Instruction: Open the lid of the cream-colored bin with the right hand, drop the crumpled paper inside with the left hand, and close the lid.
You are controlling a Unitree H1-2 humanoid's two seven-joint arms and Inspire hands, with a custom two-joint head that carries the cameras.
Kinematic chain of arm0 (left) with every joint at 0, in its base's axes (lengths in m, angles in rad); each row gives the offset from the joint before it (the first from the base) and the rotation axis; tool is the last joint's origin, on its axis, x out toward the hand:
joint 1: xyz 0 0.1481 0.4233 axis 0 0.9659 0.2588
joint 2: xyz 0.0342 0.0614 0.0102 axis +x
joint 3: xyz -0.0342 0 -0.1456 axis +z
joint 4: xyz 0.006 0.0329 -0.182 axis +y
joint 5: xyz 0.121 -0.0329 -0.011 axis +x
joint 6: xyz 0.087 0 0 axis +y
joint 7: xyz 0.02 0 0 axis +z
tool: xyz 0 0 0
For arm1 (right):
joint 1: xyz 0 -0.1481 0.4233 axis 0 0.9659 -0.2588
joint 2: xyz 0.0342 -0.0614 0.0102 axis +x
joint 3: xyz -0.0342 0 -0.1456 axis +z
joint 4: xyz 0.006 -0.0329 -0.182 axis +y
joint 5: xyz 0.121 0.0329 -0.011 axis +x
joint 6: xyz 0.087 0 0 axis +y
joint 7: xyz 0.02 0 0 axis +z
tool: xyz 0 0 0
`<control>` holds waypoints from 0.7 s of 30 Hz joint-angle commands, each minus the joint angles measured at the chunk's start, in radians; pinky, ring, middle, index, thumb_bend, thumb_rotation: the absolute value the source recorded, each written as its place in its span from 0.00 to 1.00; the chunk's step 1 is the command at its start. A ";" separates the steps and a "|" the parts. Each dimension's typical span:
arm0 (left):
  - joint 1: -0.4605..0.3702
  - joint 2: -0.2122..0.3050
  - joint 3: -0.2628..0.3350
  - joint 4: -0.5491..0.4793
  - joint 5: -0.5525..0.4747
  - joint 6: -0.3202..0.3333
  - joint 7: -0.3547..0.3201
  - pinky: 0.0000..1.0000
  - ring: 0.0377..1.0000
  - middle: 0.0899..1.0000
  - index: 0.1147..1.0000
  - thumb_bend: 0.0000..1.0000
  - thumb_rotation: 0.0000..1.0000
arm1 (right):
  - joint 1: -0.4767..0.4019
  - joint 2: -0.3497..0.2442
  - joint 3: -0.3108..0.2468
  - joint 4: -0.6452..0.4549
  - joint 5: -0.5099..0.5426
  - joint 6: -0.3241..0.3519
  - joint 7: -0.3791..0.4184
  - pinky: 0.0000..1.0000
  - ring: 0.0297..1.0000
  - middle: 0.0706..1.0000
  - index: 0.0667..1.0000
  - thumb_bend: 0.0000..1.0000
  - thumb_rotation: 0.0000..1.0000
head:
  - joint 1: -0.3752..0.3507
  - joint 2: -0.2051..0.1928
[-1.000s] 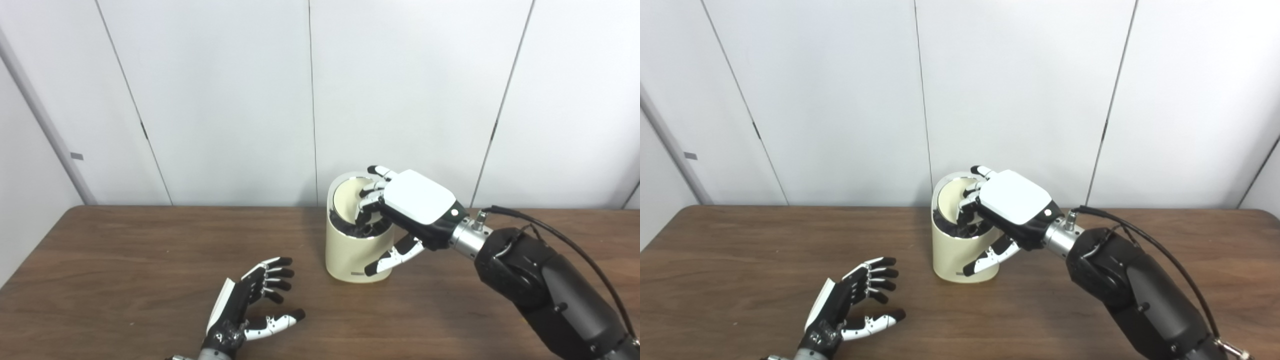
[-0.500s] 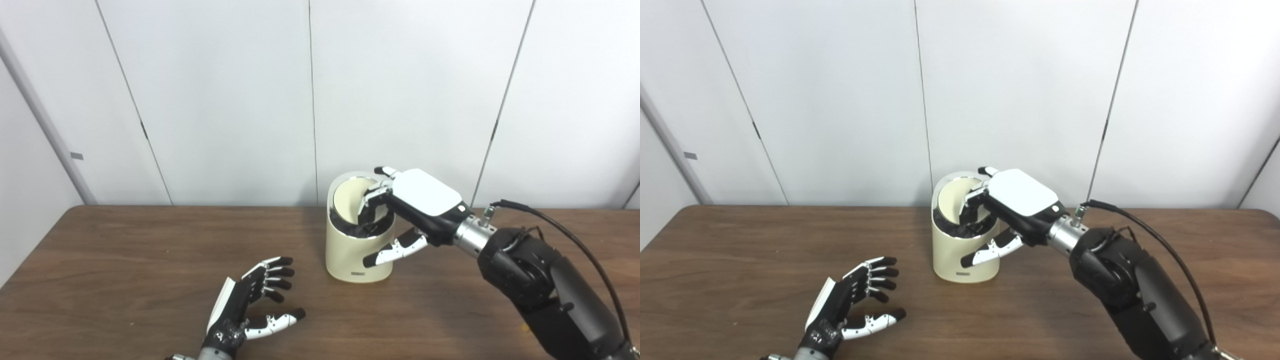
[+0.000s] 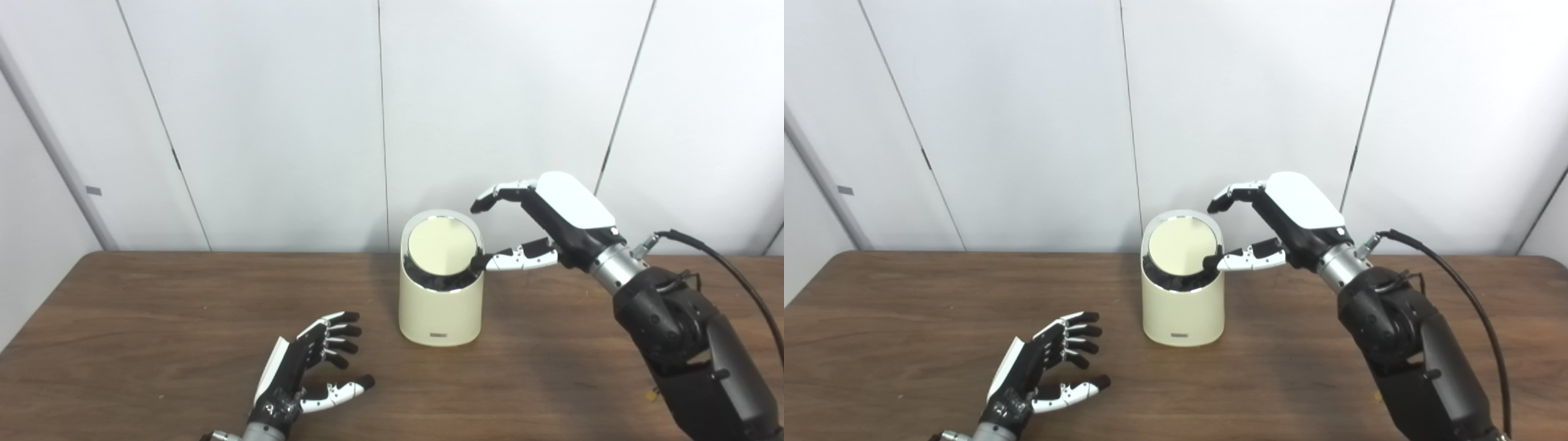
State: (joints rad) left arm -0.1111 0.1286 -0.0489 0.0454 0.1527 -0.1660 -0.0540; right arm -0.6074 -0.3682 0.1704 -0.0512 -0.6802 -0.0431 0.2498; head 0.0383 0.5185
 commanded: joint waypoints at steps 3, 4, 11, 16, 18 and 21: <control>-0.027 0.005 0.000 -0.019 -0.005 -0.022 0.000 0.56 0.65 0.71 0.77 0.69 0.00 | 0.014 -0.006 -0.044 -0.029 0.074 -0.010 -0.033 0.63 0.77 0.81 0.79 0.66 0.46 | 0.002 0.002; -0.026 0.005 0.000 -0.023 -0.002 -0.020 0.001 0.55 0.65 0.71 0.77 0.69 0.00 | 0.031 0.000 -0.054 -0.029 0.097 -0.007 -0.035 0.65 0.79 0.83 0.81 0.69 0.41 | 0.001 0.002; -0.024 0.004 0.005 -0.040 -0.019 0.000 -0.005 0.57 0.66 0.72 0.77 0.70 0.00 | 0.151 0.005 -0.081 -0.026 0.152 -0.014 -0.070 0.81 0.90 0.90 0.89 0.79 0.36 | -0.004 0.002; -0.029 0.006 0.010 -0.039 -0.022 -0.010 -0.001 0.57 0.66 0.71 0.77 0.70 0.00 | 0.230 0.025 -0.114 -0.026 0.269 -0.018 -0.060 0.73 0.88 0.95 0.93 0.81 0.36 | -0.020 0.001; -0.031 0.008 0.011 -0.036 -0.023 -0.016 -0.001 0.57 0.65 0.71 0.77 0.70 0.00 | 0.250 0.024 -0.114 -0.022 0.265 -0.035 -0.073 0.70 0.84 0.93 0.93 0.82 0.38 | -0.023 0.003; -0.032 0.008 0.012 -0.039 -0.022 -0.019 0.000 0.57 0.65 0.72 0.77 0.69 0.00 | 0.286 0.029 -0.113 -0.024 0.268 -0.022 -0.077 0.69 0.82 0.92 0.94 0.83 0.41 | -0.029 0.004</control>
State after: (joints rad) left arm -0.1120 0.1307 -0.0440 0.0401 0.1412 -0.1587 -0.0565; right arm -0.3077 -0.3356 0.0724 -0.0536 -0.4257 -0.0448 0.1996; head 0.0092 0.5215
